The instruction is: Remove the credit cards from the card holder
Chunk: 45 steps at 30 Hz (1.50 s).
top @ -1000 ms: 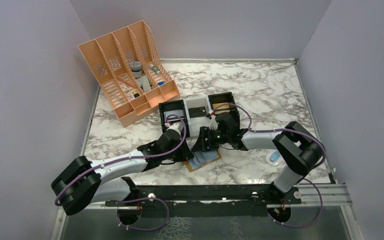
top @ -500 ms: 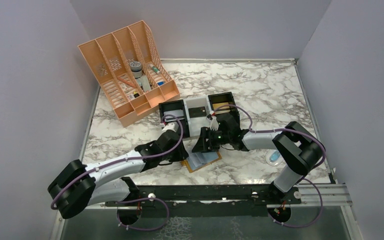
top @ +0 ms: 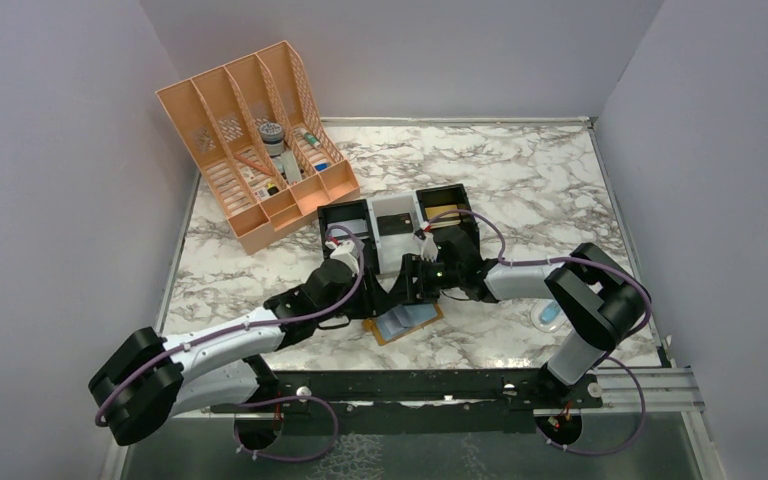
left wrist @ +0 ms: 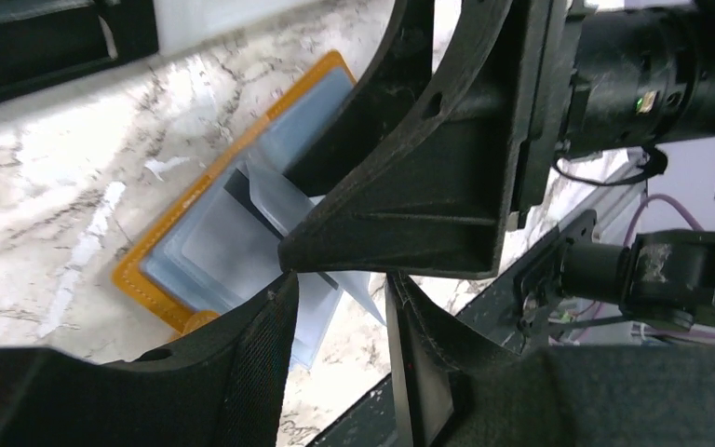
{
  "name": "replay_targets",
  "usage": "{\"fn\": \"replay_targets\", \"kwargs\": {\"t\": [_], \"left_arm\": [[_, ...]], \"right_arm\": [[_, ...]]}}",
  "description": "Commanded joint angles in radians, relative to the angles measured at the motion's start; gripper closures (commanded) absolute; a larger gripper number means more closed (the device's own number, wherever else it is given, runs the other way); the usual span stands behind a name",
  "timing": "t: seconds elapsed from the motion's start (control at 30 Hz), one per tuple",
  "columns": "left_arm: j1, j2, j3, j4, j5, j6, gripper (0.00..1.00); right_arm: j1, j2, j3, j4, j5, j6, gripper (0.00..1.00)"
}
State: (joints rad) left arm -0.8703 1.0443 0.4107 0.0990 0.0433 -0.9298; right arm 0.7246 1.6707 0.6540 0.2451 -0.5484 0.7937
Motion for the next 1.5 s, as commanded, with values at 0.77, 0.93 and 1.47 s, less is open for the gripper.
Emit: {"fn": "replay_targets", "kwargs": {"t": [0.77, 0.93, 1.47], "left_arm": [[-0.044, 0.282, 0.044, 0.318, 0.135, -0.01, 0.55], [-0.046, 0.306, 0.051, 0.328, 0.127, 0.001, 0.55], [-0.064, 0.362, 0.124, 0.313, 0.123, 0.069, 0.52]], "right_arm": [[-0.008, -0.049, -0.005, -0.049, -0.009, -0.004, 0.29], [-0.02, -0.138, 0.013, -0.144, 0.071, -0.025, 0.24], [-0.09, -0.41, 0.021, -0.452, 0.467, -0.113, 0.23]]}}
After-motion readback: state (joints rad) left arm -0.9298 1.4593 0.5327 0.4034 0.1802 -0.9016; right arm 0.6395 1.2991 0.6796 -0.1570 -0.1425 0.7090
